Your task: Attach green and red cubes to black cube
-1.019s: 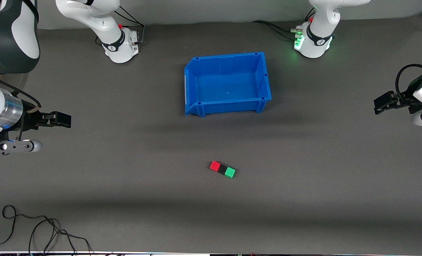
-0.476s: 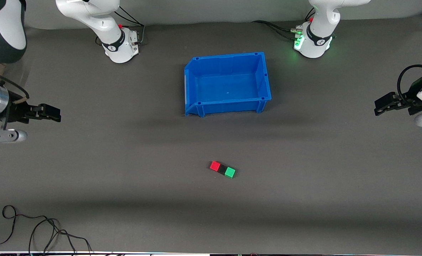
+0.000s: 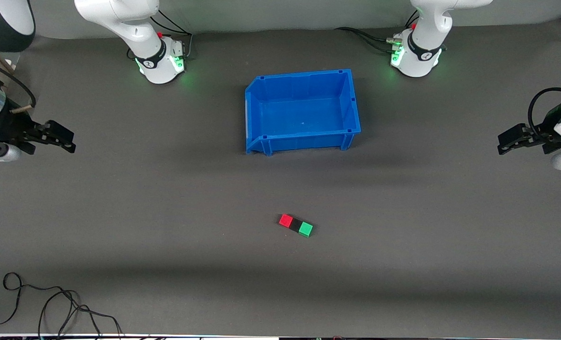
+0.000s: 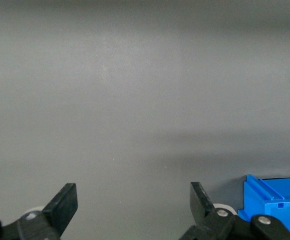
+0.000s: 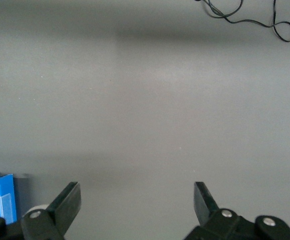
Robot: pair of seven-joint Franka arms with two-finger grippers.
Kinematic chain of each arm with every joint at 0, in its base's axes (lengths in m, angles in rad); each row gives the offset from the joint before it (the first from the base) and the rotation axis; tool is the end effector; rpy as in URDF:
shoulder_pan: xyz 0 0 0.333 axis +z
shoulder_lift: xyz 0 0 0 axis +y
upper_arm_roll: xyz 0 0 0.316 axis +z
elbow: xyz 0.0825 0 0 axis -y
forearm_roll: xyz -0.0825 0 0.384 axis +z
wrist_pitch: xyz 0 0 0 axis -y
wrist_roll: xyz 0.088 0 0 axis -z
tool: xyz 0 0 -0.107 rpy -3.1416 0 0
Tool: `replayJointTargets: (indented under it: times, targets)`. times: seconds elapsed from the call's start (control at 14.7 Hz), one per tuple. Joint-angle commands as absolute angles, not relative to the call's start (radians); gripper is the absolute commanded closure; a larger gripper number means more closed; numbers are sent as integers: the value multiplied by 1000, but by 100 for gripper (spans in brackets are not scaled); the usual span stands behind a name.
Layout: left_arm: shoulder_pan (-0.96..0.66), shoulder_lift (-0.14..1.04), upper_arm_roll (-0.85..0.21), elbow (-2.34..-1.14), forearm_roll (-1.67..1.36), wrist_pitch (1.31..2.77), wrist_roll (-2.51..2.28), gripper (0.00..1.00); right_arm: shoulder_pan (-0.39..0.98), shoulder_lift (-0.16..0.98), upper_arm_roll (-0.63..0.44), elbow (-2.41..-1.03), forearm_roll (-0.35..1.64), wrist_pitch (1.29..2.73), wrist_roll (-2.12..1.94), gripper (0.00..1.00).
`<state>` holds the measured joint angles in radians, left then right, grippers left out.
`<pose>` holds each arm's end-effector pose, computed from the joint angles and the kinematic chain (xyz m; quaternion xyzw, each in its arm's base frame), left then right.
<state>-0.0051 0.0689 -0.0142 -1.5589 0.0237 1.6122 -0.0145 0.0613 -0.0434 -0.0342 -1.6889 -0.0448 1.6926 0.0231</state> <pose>0.5784 -0.0084 0.5947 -0.9999 0.0030 0.0076 0.0115 0.5507 0.0103 0.6032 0.9995 0.0042 0.0241 0.0210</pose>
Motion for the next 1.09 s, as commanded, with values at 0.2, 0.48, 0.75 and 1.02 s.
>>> replayJointTargets:
  times: [0.2, 0.48, 0.75, 1.02]
  targets:
    - [0, 87, -14, -1522, 28, 1585, -9, 0, 38, -46, -6, -1635, -23, 1586, 20, 0]
    - [-2, 87, -15, -1523, 28, 1577, -11, 0, 18, -48, 3, -1643, -6, 1508, 20, 0]
    - [-2, 91, -14, -1522, 28, 1578, -9, 0, 20, -17, 3, -1612, -9, 1490, 17, 0]
    - [-2, 95, -14, -1523, 28, 1578, -18, 0, 34, 86, 3, -1471, -18, 1388, 12, 0]
